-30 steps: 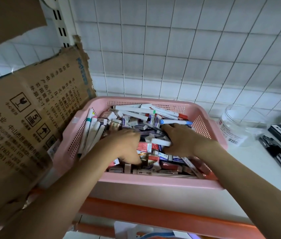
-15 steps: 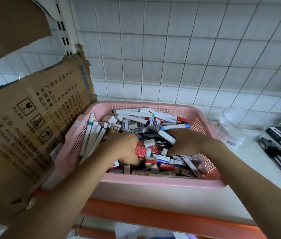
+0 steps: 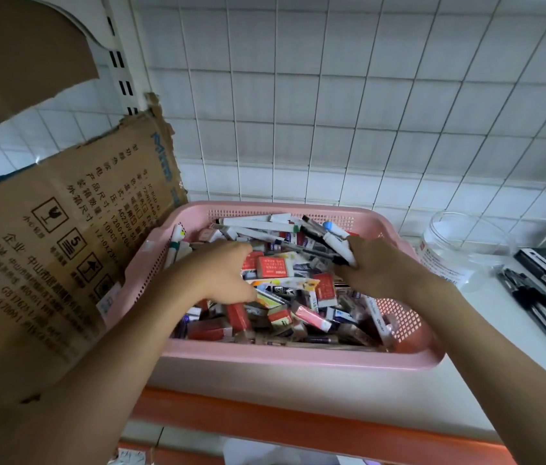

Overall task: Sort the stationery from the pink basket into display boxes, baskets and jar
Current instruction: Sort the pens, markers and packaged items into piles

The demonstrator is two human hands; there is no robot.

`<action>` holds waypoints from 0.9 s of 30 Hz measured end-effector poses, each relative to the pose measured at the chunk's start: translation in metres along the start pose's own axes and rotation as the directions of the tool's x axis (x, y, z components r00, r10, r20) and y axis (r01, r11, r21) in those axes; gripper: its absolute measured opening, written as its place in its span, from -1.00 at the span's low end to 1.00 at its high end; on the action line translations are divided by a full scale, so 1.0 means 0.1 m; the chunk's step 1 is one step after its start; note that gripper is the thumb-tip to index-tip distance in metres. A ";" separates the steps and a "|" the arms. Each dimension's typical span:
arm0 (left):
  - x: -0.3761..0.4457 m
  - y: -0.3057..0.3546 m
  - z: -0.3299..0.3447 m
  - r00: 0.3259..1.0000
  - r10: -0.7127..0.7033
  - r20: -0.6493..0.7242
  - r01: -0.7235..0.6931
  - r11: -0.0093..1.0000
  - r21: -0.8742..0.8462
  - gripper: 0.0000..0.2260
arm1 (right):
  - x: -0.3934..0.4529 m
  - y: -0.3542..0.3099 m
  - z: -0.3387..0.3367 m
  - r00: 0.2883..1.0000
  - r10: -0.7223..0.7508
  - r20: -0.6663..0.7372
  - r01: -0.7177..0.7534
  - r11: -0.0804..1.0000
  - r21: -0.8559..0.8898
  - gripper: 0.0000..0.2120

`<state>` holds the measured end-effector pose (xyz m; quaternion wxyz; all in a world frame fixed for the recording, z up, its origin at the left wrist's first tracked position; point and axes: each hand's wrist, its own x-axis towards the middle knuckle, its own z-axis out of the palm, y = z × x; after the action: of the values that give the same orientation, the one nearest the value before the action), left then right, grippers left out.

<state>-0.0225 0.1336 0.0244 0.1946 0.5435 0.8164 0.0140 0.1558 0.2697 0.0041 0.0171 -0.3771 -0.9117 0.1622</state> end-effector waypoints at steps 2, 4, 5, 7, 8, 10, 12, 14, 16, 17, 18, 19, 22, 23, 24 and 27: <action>-0.01 -0.01 -0.02 0.999 -0.021 -0.028 0.022 0.999 0.043 -0.40 | -0.02 -0.01 -0.04 0.999 0.009 -0.035 -0.009 1.000 0.004 -0.72; -0.02 0.00 0.01 0.999 -0.019 -0.035 0.022 0.996 0.086 -0.36 | -0.05 -0.03 -0.04 0.998 0.022 -0.057 -0.021 1.000 0.021 -0.72; -0.03 0.02 0.03 0.999 -0.013 -0.030 0.016 0.991 0.136 -0.35 | -0.06 -0.03 -0.03 0.998 0.027 -0.063 -0.026 0.999 0.025 -0.72; -0.04 0.05 0.08 1.000 -0.016 -0.010 0.018 0.972 0.234 -0.35 | -0.09 -0.06 0.02 0.997 0.042 -0.063 -0.041 0.999 0.022 -0.72; -0.04 0.06 0.10 0.999 -0.030 0.011 0.026 0.968 0.248 -0.37 | -0.09 -0.06 0.05 0.996 0.055 -0.067 -0.053 0.998 0.023 -0.72; -0.02 0.07 0.10 0.997 -0.045 0.056 0.032 0.974 0.225 -0.43 | -0.10 -0.07 0.09 0.992 0.083 -0.090 -0.081 0.996 0.032 -0.73; 0.03 0.07 0.10 0.995 -0.036 0.091 0.017 0.980 0.198 -0.54 | -0.11 -0.08 0.11 0.989 0.104 -0.109 -0.099 0.994 0.054 -0.78; 0.08 0.07 0.12 0.994 -0.002 0.112 -0.021 0.979 0.202 -0.65 | -0.14 -0.10 0.10 0.986 0.107 -0.129 -0.097 0.992 0.083 -0.83; 0.08 0.04 0.13 0.993 0.021 0.114 -0.044 0.978 0.202 -0.68 | -0.18 -0.11 0.08 0.981 0.103 -0.167 -0.090 0.992 0.088 -0.82; 0.06 0.02 0.12 0.994 0.026 0.105 -0.045 0.982 0.182 -0.69 | -0.21 -0.13 0.07 0.977 0.099 -0.191 -0.084 0.993 0.084 -0.81; 0.04 -0.01 0.11 0.996 0.029 0.087 -0.042 0.987 0.155 -0.68 | -0.23 -0.14 0.05 0.972 0.091 -0.218 -0.075 0.994 0.085 -0.80; 0.01 -0.04 0.09 0.997 0.039 0.059 -0.046 0.991 0.128 -0.69 | -0.26 -0.16 0.04 0.966 0.082 -0.244 -0.062 0.994 0.091 -0.81; -0.09 -0.08 0.01 0.996 0.060 -0.066 -0.056 0.996 0.063 -0.72 | -0.31 -0.23 0.01 0.943 0.056 -0.327 -0.026 0.995 0.095 -0.81; -0.11 -0.08 -0.02 0.990 0.068 -0.121 -0.063 0.997 0.046 -0.72 | -0.32 -0.25 0.00 0.934 0.052 -0.354 -0.019 0.995 0.095 -0.81; -0.13 -0.07 -0.06 0.982 0.076 -0.171 -0.073 0.997 0.022 -0.74 | -0.33 -0.28 0.00 0.925 0.047 -0.377 -0.010 0.995 0.099 -0.81; -0.20 -0.02 -0.13 0.948 0.086 -0.305 -0.112 0.992 -0.066 -0.80 | -0.35 -0.32 -0.04 0.897 0.038 -0.441 0.024 0.991 0.133 -0.80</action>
<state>-0.0218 0.1178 0.0423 0.0891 0.5669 0.8069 0.1400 0.1597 0.2250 0.0211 0.2489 -0.4051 -0.8695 0.1337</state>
